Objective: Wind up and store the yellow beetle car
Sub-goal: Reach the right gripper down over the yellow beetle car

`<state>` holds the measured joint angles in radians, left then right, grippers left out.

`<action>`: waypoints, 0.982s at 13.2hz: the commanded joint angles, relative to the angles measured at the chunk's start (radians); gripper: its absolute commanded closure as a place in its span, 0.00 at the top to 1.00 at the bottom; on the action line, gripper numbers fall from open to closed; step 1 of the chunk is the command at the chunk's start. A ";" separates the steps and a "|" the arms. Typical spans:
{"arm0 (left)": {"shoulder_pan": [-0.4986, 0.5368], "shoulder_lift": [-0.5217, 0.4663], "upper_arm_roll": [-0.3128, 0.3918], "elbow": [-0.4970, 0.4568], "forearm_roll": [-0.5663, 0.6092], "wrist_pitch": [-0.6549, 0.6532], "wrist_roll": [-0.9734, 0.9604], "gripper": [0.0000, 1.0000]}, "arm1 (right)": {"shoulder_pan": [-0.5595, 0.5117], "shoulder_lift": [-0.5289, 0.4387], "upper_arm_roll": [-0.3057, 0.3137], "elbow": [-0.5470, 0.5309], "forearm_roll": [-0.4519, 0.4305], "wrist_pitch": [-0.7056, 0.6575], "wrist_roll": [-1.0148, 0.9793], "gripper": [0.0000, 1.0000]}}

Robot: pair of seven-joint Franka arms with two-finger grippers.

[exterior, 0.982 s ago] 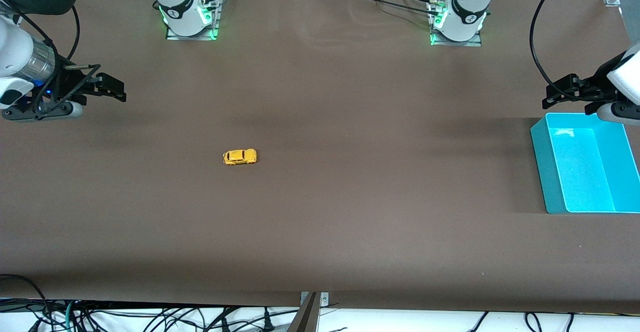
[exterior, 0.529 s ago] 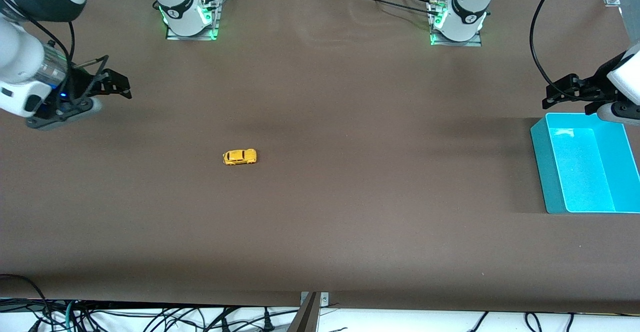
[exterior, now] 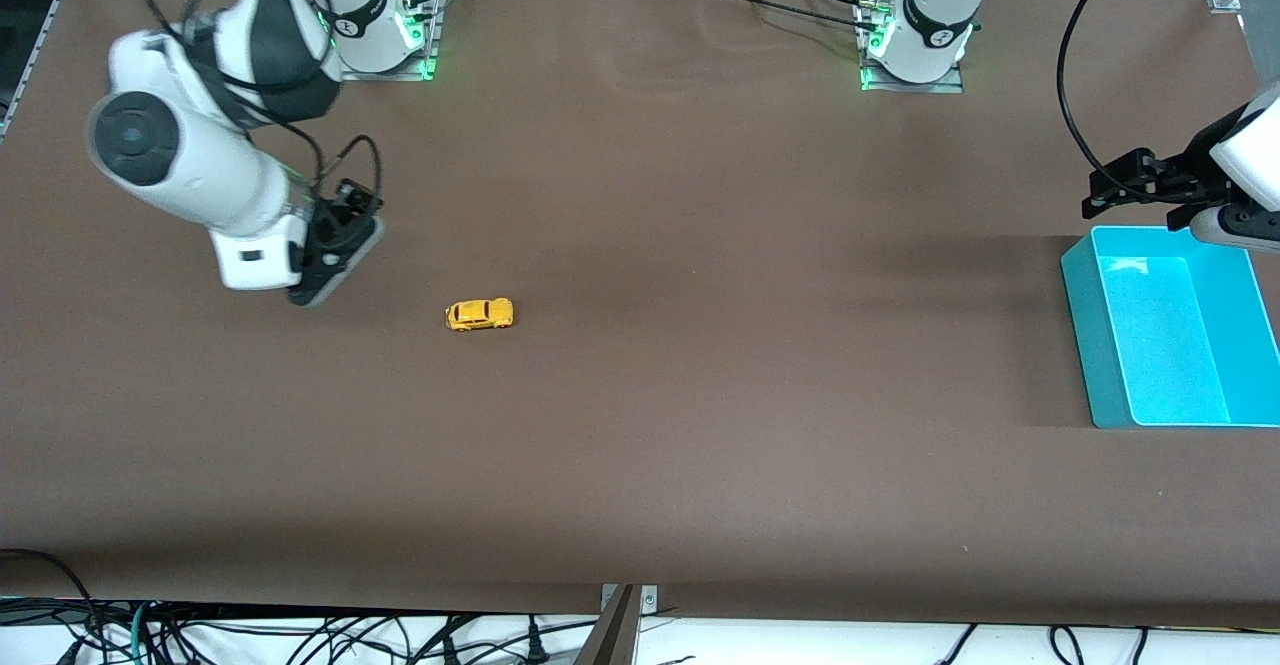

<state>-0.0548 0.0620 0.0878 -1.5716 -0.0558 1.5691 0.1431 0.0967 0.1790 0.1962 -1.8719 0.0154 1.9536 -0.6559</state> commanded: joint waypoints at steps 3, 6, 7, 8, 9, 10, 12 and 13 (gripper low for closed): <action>0.004 0.015 -0.002 0.022 0.011 -0.004 0.003 1.00 | 0.000 0.077 0.045 -0.145 -0.009 0.307 -0.316 1.00; 0.009 0.021 -0.002 0.022 0.008 -0.001 0.003 1.00 | 0.018 0.190 0.045 -0.136 -0.011 0.436 -0.517 1.00; 0.009 0.021 -0.002 0.022 0.008 -0.001 0.003 1.00 | 0.018 0.224 0.045 -0.136 -0.011 0.474 -0.571 0.99; 0.010 0.019 -0.002 0.021 0.007 -0.001 0.003 1.00 | 0.018 0.252 0.045 -0.136 -0.011 0.513 -0.614 0.98; 0.010 0.019 -0.002 0.021 0.007 -0.001 0.003 1.00 | 0.020 0.267 0.045 -0.136 -0.011 0.531 -0.637 0.97; 0.012 0.019 -0.002 0.021 0.007 -0.001 0.003 1.00 | 0.026 0.284 0.046 -0.135 -0.011 0.542 -0.642 0.96; 0.012 0.019 -0.002 0.021 0.005 -0.001 0.003 1.00 | 0.054 0.300 0.046 -0.136 -0.011 0.567 -0.645 0.95; 0.012 0.021 -0.002 0.021 0.005 -0.001 0.003 1.00 | 0.058 0.316 0.046 -0.135 -0.011 0.574 -0.645 0.95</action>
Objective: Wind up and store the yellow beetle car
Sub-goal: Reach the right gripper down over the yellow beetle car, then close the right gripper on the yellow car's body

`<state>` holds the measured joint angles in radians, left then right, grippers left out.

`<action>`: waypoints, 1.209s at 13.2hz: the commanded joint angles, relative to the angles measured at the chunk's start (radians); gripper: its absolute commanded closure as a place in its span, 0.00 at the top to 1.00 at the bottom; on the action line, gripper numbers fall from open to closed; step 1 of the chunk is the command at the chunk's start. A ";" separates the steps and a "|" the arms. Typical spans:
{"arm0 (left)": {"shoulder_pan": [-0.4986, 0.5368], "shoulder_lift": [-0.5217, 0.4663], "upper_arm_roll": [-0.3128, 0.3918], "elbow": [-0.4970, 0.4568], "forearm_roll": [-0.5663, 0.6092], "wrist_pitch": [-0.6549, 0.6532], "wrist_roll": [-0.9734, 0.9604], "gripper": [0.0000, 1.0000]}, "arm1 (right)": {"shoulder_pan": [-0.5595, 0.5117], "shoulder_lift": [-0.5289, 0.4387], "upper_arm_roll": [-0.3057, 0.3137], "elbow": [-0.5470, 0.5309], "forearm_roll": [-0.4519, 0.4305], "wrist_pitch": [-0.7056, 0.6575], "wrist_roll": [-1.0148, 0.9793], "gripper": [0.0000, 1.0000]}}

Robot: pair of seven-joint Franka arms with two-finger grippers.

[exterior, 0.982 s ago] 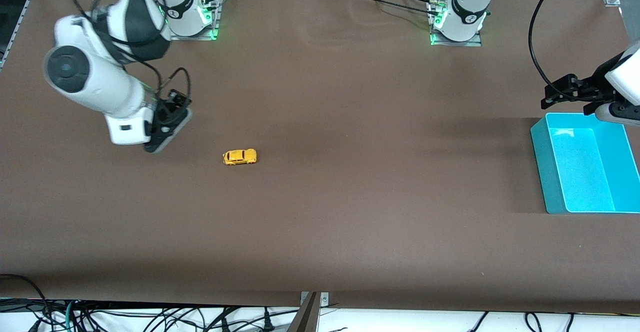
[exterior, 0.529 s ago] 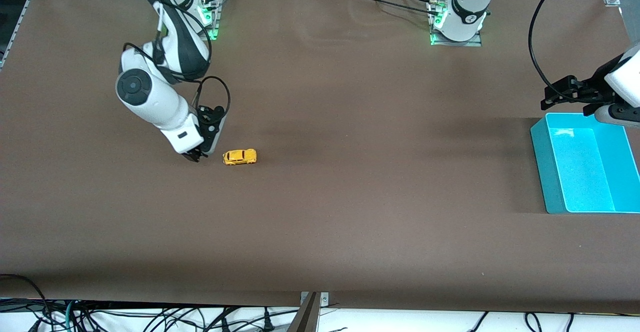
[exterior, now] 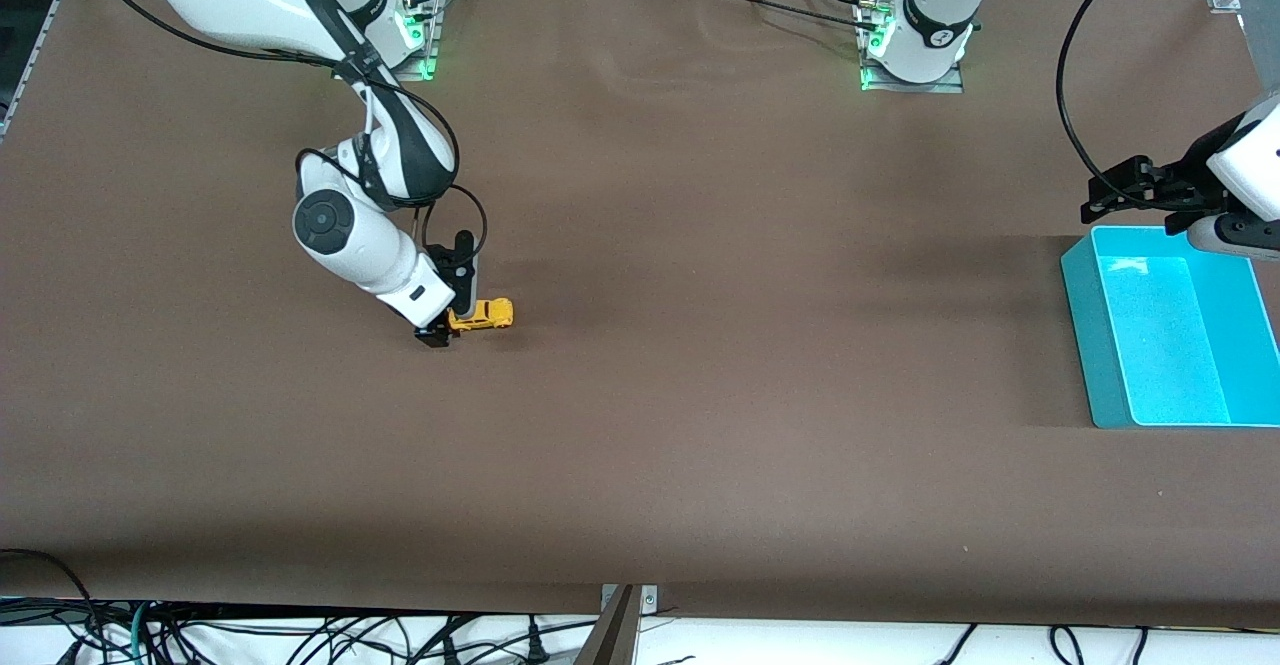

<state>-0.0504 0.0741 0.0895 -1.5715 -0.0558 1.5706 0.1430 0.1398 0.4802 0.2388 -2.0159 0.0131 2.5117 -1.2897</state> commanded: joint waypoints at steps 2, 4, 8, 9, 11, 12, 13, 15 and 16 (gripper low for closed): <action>0.006 0.007 -0.004 0.021 0.005 -0.003 0.003 1.00 | 0.021 0.026 0.002 0.006 -0.010 0.036 -0.022 0.96; 0.006 0.007 -0.004 0.019 0.005 -0.003 0.003 1.00 | 0.023 0.040 0.002 0.006 -0.013 0.053 -0.034 0.96; 0.006 0.009 -0.004 0.019 0.005 -0.003 0.004 1.00 | 0.032 0.061 0.002 0.003 -0.013 0.090 -0.053 0.95; 0.007 0.009 -0.004 0.019 0.005 -0.003 0.006 1.00 | 0.030 0.063 -0.001 0.000 -0.013 0.090 -0.053 0.94; 0.006 0.009 -0.004 0.019 0.005 -0.003 0.006 1.00 | 0.029 0.075 -0.004 -0.003 -0.013 0.090 -0.066 0.82; 0.006 0.009 -0.004 0.019 0.005 -0.003 0.006 1.00 | 0.030 0.075 -0.004 -0.001 -0.015 0.090 -0.071 0.65; 0.006 0.009 -0.004 0.019 0.005 -0.003 0.006 1.00 | 0.030 0.072 -0.004 -0.001 -0.018 0.090 -0.071 0.38; 0.006 0.009 -0.004 0.019 0.005 -0.003 0.007 1.00 | 0.029 0.074 -0.006 -0.001 -0.018 0.088 -0.072 0.12; 0.006 0.009 -0.004 0.019 0.005 -0.003 0.007 1.00 | 0.029 0.075 -0.006 -0.003 -0.018 0.088 -0.071 0.11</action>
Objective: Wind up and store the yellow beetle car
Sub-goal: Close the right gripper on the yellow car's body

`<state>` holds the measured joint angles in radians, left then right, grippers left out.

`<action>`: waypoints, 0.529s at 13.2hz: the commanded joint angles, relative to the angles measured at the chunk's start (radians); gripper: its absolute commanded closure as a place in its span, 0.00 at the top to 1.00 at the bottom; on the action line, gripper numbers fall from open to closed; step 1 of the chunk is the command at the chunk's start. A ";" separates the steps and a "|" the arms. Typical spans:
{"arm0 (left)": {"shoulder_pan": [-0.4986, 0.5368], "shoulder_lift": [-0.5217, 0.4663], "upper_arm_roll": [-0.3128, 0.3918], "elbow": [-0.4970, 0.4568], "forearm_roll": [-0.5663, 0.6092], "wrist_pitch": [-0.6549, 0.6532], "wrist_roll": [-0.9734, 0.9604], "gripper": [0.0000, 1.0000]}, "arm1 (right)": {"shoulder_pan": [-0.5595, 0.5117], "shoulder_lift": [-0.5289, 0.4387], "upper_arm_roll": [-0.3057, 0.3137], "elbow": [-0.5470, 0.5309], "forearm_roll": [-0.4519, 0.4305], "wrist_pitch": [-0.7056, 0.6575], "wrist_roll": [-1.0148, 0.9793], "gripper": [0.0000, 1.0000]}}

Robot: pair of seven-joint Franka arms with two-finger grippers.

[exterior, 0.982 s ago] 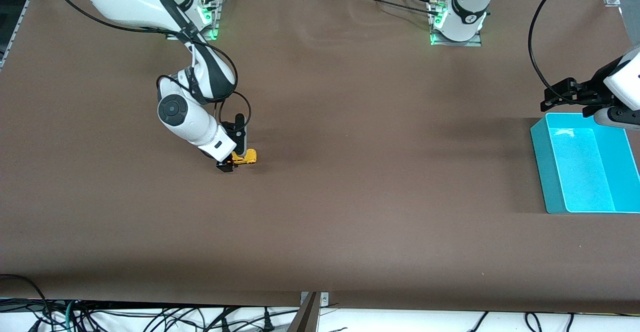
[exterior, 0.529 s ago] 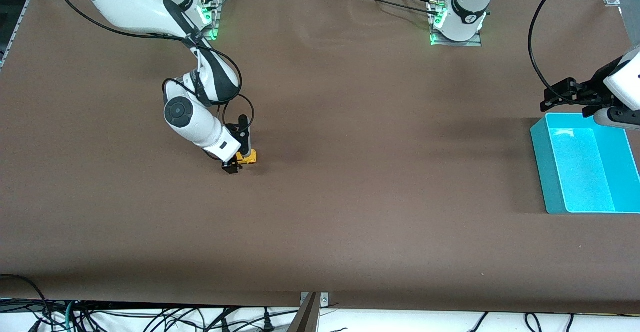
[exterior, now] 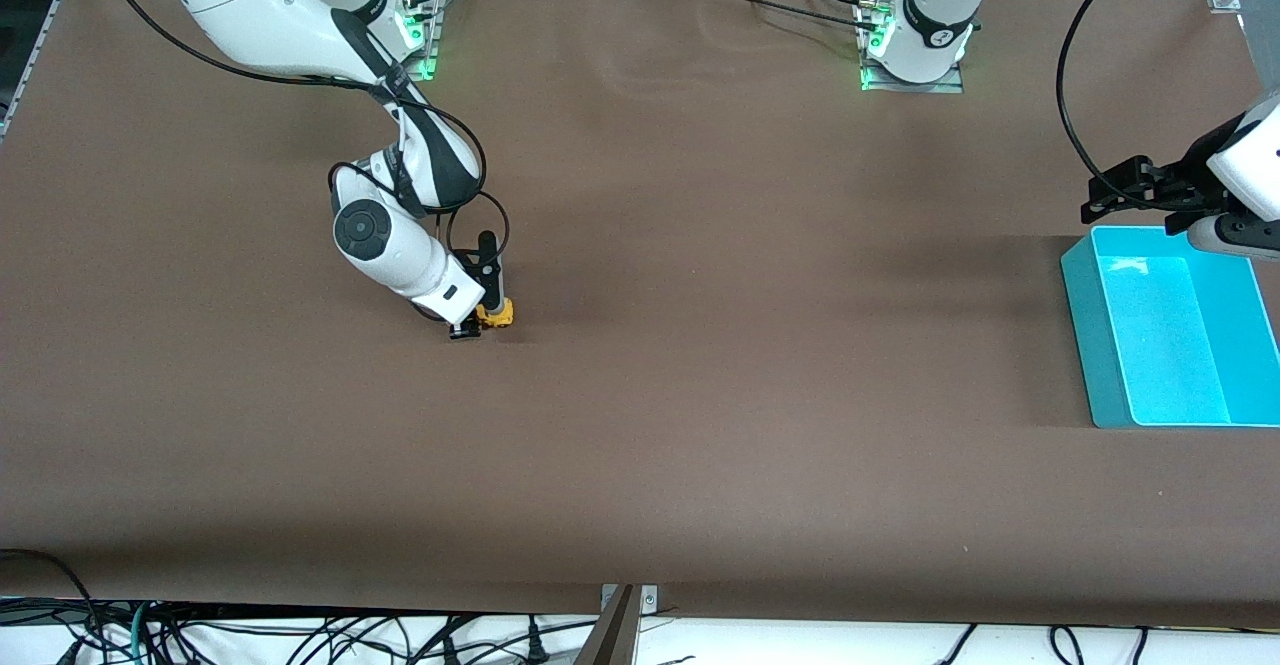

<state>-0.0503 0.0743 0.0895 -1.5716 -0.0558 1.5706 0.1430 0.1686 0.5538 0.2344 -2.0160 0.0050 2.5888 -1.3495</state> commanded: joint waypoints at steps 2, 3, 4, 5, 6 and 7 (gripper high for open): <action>0.006 0.009 -0.004 0.019 0.005 -0.003 0.007 1.00 | -0.004 -0.002 -0.004 0.000 -0.008 0.007 0.009 0.10; 0.004 0.009 -0.004 0.019 0.005 -0.003 0.007 1.00 | -0.004 0.000 -0.006 0.000 -0.007 0.007 0.013 0.10; 0.004 0.009 -0.004 0.019 0.005 -0.003 0.007 1.00 | -0.004 0.001 -0.007 -0.001 -0.006 0.007 0.035 0.10; 0.004 0.009 -0.004 0.019 0.005 -0.003 0.007 1.00 | -0.004 0.001 -0.007 -0.003 -0.006 0.005 0.053 0.10; 0.006 0.009 -0.004 0.018 0.005 -0.003 0.007 1.00 | -0.004 0.001 -0.007 -0.003 -0.006 0.005 0.064 0.09; 0.006 0.009 -0.004 0.018 0.005 -0.003 0.007 1.00 | -0.006 0.001 -0.007 -0.003 -0.006 0.005 0.066 0.09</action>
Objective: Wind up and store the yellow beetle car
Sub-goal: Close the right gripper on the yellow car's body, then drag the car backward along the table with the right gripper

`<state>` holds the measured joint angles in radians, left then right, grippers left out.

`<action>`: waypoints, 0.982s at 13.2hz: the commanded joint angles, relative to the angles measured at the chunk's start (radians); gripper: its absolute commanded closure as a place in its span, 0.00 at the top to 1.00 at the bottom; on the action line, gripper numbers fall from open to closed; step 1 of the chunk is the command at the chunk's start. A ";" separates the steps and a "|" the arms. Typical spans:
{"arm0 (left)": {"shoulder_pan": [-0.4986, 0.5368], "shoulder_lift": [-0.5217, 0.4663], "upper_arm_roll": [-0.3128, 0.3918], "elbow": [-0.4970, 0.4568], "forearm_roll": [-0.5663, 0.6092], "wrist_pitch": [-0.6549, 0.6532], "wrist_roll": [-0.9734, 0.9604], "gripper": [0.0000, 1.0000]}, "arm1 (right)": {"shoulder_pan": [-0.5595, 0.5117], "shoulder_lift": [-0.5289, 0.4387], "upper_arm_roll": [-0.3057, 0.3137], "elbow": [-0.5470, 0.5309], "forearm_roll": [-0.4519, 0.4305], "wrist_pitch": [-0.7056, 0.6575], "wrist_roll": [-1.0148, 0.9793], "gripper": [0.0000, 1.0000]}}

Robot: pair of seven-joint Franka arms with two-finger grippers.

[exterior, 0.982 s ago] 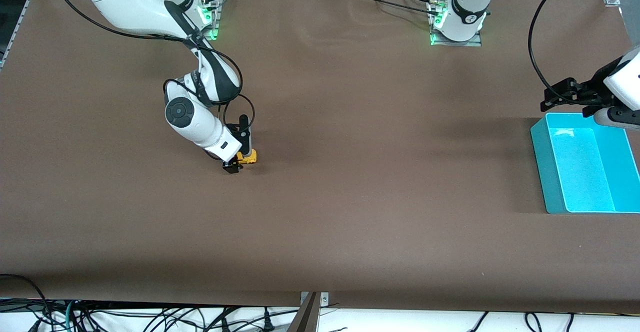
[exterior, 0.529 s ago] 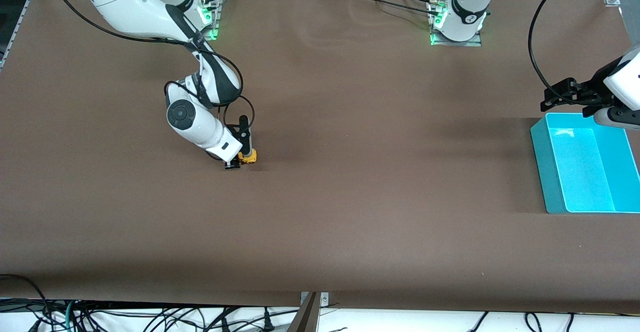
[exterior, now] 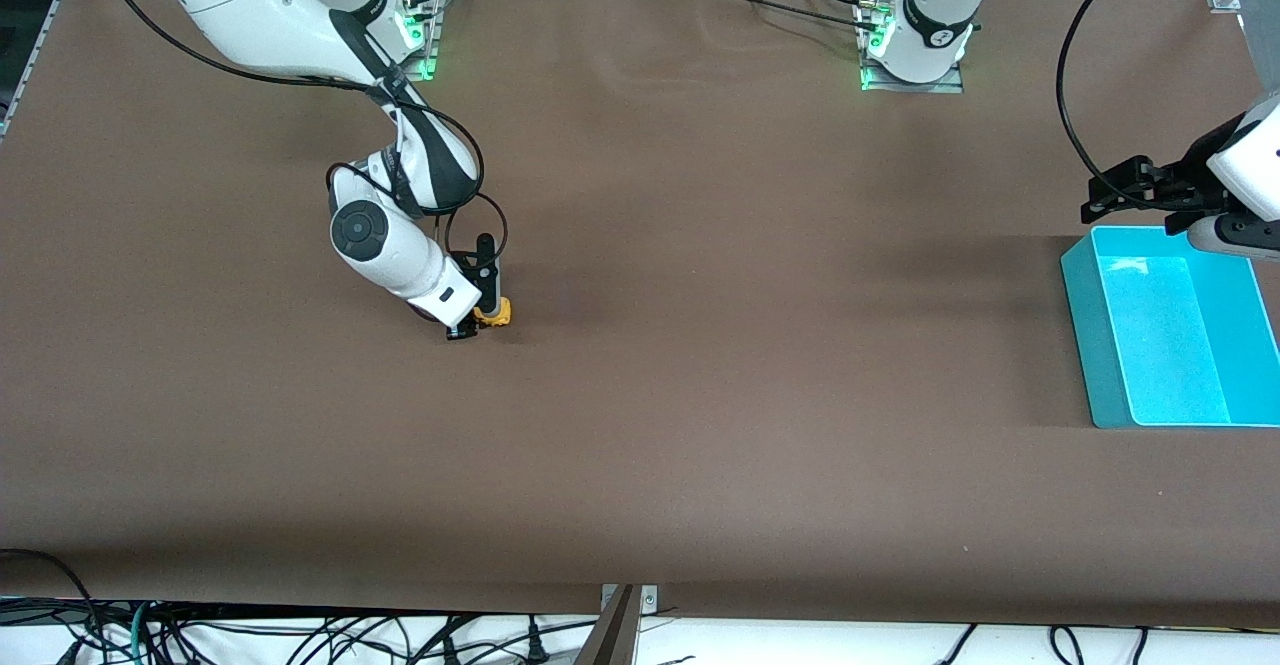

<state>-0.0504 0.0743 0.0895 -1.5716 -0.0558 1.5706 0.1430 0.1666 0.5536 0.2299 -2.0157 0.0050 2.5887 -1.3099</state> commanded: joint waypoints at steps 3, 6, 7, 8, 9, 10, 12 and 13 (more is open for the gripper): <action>0.004 0.013 -0.004 0.018 0.005 -0.003 0.009 1.00 | -0.002 0.002 -0.003 -0.003 -0.007 0.005 0.041 0.09; 0.004 0.015 -0.004 0.018 0.005 -0.003 0.009 1.00 | -0.004 0.006 -0.003 -0.005 -0.007 -0.008 0.040 0.09; 0.006 0.015 -0.004 0.018 0.005 -0.003 0.009 1.00 | -0.010 0.006 -0.004 -0.005 -0.007 -0.028 0.038 0.09; 0.004 0.015 -0.004 0.018 0.005 -0.003 0.009 1.00 | -0.015 0.006 -0.007 -0.005 -0.008 -0.039 0.037 0.09; 0.004 0.015 -0.004 0.018 0.005 -0.003 0.009 1.00 | -0.016 0.008 -0.021 -0.006 -0.008 -0.045 0.032 0.09; 0.004 0.015 -0.004 0.019 0.005 -0.003 0.009 1.00 | -0.016 0.008 -0.033 -0.008 -0.010 -0.058 0.029 0.09; 0.004 0.015 -0.005 0.018 0.005 -0.003 0.009 1.00 | -0.016 0.008 -0.061 -0.018 -0.010 -0.061 0.005 0.09; 0.004 0.015 -0.004 0.019 0.005 -0.003 0.009 1.00 | -0.016 0.008 -0.076 -0.021 -0.010 -0.064 -0.015 0.10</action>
<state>-0.0504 0.0809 0.0894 -1.5716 -0.0558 1.5706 0.1431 0.1565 0.5405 0.1852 -2.0150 0.0050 2.5304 -1.2960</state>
